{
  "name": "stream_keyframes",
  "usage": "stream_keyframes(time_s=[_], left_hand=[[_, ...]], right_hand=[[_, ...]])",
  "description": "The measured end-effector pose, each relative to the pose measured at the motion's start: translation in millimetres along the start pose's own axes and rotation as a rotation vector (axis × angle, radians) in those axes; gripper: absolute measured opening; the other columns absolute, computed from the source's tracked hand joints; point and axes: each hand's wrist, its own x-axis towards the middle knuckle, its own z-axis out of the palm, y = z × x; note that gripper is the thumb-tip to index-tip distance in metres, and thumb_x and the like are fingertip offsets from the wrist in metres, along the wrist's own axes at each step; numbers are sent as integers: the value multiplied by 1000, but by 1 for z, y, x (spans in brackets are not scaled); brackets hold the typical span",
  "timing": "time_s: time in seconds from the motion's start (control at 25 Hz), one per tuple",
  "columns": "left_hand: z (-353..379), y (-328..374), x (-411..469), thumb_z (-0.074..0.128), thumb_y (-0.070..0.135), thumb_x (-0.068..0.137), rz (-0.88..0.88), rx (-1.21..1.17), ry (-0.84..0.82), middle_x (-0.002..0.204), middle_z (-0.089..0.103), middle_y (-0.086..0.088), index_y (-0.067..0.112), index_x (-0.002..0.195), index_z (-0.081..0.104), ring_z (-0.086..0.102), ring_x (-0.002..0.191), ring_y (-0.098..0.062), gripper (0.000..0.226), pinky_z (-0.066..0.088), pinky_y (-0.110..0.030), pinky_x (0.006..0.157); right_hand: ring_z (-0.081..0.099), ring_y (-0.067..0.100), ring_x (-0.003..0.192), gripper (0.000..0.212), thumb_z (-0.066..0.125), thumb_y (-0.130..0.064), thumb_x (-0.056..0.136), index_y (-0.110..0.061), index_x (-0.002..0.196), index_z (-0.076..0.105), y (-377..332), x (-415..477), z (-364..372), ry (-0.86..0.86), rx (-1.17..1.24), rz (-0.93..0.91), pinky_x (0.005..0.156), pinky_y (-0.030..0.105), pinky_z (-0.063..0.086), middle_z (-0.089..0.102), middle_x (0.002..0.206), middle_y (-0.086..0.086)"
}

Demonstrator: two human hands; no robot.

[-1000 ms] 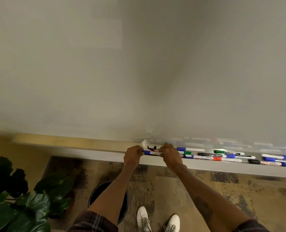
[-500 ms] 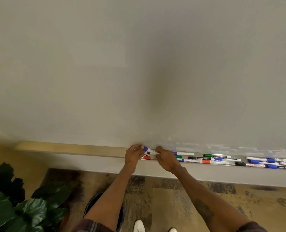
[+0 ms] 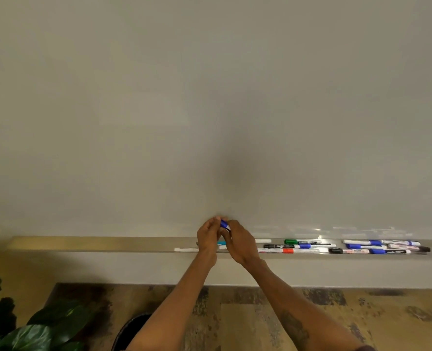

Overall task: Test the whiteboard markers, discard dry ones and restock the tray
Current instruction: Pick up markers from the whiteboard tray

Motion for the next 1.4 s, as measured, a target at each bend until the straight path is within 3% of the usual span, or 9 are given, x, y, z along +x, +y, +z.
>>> stream_keyframes(time_s=[0.24,0.48,0.68,0.88,1.0,1.12,1.28,1.4], left_hand=[[39,30,-35,60,18,97,233,32,-86,79,75,12,23,89,73,71,79,-4,16,56,-18,77],[61,69,-53,57,21,99,436,113,-145,104,73,-5,10,114,71,70,97,-17,23,57,-26,91],[78,117,-72,58,21,99,522,42,-190,99,74,0,16,109,71,70,97,-14,18,57,-24,88],[93,184,-97,55,18,101,682,16,-277,87,75,6,15,101,70,71,88,-8,16,56,-22,83],[104,221,-112,52,17,102,797,-2,-309,84,74,7,12,102,68,71,88,-9,17,56,-22,83],[110,250,-120,51,18,103,874,-46,-346,92,74,-7,6,106,67,71,95,-20,20,56,-27,88],[116,278,-130,49,18,103,949,-99,-366,92,74,-7,4,108,65,71,97,-23,22,56,-34,92],[116,298,-143,50,17,103,988,-160,-410,91,74,-9,0,109,64,72,95,-25,23,57,-30,88]], right_hand=[[69,17,90,39,41,-40,103,-19,134,51,-11,-3,-44,195,-116,-39,78,24,50,69,113,-2],[69,23,72,42,47,-40,102,-12,130,57,-36,2,-80,378,-76,-83,70,34,57,74,93,6],[66,24,56,75,22,-62,95,-4,115,65,-68,16,-108,591,39,-236,54,33,56,72,74,9],[66,25,60,35,45,-34,102,-6,116,61,-121,31,-158,650,-9,-221,55,33,52,70,75,8],[66,26,64,31,47,-29,102,-6,119,59,-150,36,-188,701,8,-254,57,31,46,70,77,9],[64,27,63,28,50,-25,101,-4,117,60,-174,40,-211,743,22,-286,58,32,45,70,76,12],[54,21,60,30,48,-29,102,-2,97,62,-193,44,-230,716,121,-257,59,35,47,67,75,14],[49,17,57,34,46,-36,102,-5,93,58,-208,41,-240,753,174,-268,55,32,42,60,70,7]])
